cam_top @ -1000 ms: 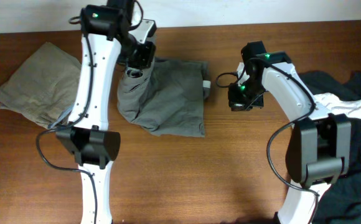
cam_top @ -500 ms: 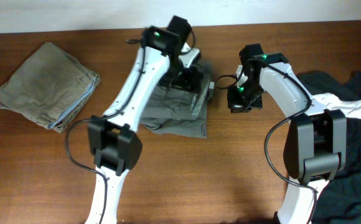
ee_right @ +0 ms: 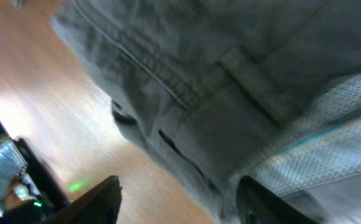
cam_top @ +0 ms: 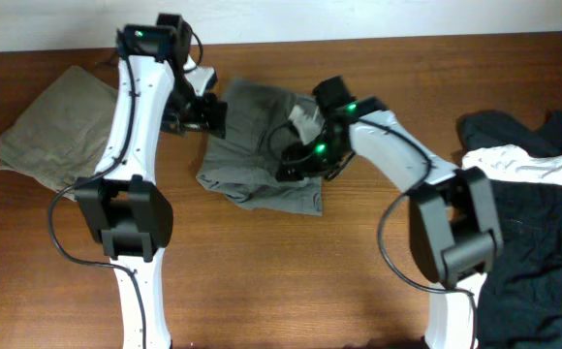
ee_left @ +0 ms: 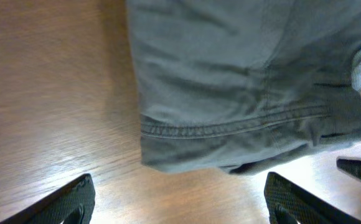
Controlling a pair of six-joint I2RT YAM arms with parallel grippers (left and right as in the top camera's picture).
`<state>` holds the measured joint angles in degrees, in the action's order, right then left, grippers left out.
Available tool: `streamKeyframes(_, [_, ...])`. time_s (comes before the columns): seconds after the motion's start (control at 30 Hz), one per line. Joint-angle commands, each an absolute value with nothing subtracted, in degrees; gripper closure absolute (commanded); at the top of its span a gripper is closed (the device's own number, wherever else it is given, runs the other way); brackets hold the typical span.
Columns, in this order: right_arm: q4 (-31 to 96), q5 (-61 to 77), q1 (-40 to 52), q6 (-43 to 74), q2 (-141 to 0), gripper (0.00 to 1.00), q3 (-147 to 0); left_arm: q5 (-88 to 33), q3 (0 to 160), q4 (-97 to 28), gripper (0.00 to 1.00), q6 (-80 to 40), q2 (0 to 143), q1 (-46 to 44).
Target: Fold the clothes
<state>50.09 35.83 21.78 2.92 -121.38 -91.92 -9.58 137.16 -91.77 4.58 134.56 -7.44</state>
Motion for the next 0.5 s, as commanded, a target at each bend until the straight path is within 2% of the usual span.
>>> streamKeyframes(0.0, [53.6, 32.14, 23.86, 5.1, -122.48, 0.96, -92.31, -13.26, 125.23, -86.11, 0.08, 6.37, 134.47, -7.6])
streamKeyframes(0.17, [67.96, 17.91, 21.76, 7.92, -120.51, 0.96, -93.47, -18.26, 114.58, -80.44, 0.11, 7.44, 134.47, -7.62])
streamKeyframes(0.27, [68.6, 11.29, 21.82, 12.16, -121.38, 0.96, -93.1, -18.28, 112.07, -75.94, 0.52, 7.42, 134.5, -7.68])
streamKeyframes(0.37, [69.73, 1.89, 21.74, 18.55, -122.5, 0.96, -92.25, -22.04, 110.37, -71.94, 0.51, 7.44, 134.5, -7.9])
streamKeyframes(0.43, [70.35, 2.59, 21.67, 16.49, -122.17, 0.96, -92.51, -23.62, 109.95, -68.4, 0.53, 7.46, 134.5, -8.21])
streamKeyframes(0.47, [71.11, 2.55, 21.67, 14.2, -121.32, 0.95, -93.12, -23.62, 109.95, -67.46, 0.66, 7.44, 134.5, -8.23])
